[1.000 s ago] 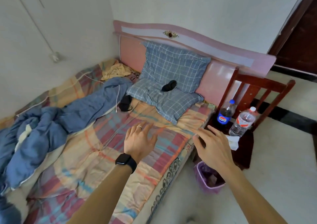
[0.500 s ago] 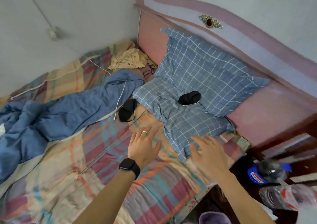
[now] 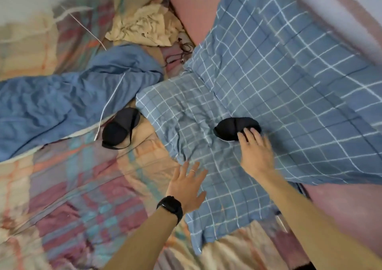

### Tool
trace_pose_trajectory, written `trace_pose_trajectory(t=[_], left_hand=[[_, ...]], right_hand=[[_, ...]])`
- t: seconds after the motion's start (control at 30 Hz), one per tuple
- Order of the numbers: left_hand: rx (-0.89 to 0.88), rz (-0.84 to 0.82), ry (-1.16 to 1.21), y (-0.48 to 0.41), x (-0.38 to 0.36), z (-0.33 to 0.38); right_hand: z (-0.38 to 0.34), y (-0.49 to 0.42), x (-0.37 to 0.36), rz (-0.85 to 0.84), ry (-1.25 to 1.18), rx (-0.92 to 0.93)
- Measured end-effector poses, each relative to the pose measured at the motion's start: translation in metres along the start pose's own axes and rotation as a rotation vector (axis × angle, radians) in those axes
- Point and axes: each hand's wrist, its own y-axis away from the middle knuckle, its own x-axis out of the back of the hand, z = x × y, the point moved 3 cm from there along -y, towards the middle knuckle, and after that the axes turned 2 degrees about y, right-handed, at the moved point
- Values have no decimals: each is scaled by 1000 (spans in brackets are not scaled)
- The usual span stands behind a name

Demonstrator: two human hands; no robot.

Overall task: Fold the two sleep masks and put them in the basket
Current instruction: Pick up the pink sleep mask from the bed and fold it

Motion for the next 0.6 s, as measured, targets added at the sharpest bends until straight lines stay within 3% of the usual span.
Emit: trace_pose_trajectory(t=[0.2,0.33,0.43,0.53,0.6], left_hand=[[-26,-99,22,-42,-56,6],[-35,-156,41,-45,-59,3],[-10,-151,172,-36,-35,-1],[165,-90,565,-11,0,-11],[251,17,783,19,26,-17]], right_hand=[[17,-62,-45,-122,351,-22],[13,-60,-48,-23,317,22],[4,-32,-43,28,-76,-62],[-18,17,-23,-67,-925,-245],[-45,58,-3,-125,-1345,-344]])
